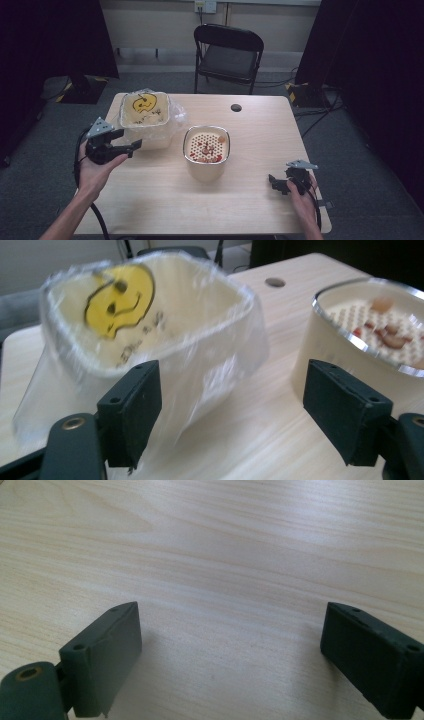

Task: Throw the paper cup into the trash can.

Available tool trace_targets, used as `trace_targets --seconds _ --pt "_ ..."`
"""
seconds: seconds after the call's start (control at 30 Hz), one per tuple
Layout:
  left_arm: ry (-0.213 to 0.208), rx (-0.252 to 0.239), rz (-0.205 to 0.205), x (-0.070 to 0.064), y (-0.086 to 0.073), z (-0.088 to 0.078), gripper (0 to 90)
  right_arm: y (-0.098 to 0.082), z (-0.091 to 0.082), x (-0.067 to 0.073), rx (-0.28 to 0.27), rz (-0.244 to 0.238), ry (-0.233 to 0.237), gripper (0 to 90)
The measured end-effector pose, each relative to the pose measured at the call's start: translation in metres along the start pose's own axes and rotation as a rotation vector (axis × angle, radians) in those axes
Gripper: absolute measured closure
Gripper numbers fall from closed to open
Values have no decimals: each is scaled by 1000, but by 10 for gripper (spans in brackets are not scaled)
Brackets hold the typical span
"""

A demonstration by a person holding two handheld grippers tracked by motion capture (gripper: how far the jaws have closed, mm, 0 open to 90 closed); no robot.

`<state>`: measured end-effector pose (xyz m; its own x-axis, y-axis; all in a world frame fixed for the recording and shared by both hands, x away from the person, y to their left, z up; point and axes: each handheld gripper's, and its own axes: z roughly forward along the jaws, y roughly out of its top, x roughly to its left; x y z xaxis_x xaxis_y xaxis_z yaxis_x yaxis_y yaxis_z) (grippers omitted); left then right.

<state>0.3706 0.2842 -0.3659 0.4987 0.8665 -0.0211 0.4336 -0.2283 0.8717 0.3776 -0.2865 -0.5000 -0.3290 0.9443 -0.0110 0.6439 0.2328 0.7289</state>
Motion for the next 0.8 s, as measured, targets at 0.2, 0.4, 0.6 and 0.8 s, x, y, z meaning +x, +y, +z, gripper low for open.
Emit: trace_targets --seconds 0.2,0.4,0.6,0.8 --pt "11 13 -33 -6 -30 -8 198 0 0 0 0 1 -1 86" --pt "1 81 -34 -18 -62 0 206 0 0 0 -1 1 -2 86" --pt "2 129 -23 -27 -88 10 206 0 0 0 0 1 -2 86" --pt "24 183 -24 -26 -108 23 206 0 0 0 -1 1 -3 85"
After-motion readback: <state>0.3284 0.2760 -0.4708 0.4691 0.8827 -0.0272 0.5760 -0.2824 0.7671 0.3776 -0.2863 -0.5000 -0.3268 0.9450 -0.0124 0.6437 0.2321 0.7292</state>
